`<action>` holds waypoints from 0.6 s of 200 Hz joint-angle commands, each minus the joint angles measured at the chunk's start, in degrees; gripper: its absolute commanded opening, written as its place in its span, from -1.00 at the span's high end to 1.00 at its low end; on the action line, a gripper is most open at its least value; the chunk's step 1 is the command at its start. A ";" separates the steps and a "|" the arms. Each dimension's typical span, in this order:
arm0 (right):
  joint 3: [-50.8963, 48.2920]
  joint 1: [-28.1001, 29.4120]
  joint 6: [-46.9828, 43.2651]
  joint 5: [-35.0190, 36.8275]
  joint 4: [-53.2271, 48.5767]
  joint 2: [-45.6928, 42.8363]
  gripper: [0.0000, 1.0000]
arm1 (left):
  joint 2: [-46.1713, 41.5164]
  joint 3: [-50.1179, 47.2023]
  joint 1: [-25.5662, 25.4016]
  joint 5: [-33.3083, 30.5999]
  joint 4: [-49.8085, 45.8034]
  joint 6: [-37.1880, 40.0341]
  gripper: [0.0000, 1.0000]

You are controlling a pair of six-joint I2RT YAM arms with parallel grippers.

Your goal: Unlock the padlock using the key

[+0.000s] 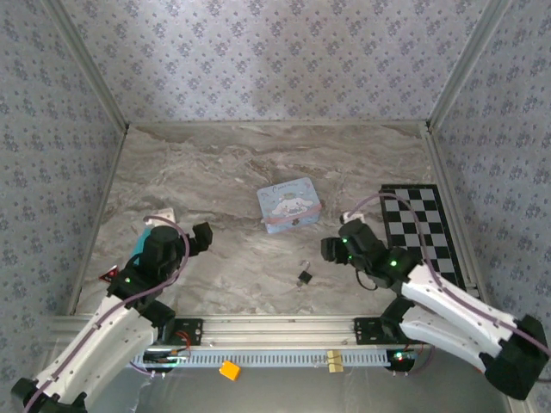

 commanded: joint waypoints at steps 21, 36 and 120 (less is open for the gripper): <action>-1.11 -7.80 -5.28 15.37 0.71 -5.33 -0.59 | 1.23 1.16 0.36 -18.96 5.24 1.88 -0.99; -1.90 -10.91 -6.76 17.80 3.53 -5.24 -0.63 | 3.81 0.91 0.40 -23.78 10.06 5.13 -1.00; -7.19 -25.24 -23.28 16.81 28.44 6.06 -0.87 | 30.61 -1.75 10.37 -20.88 39.65 29.27 -1.00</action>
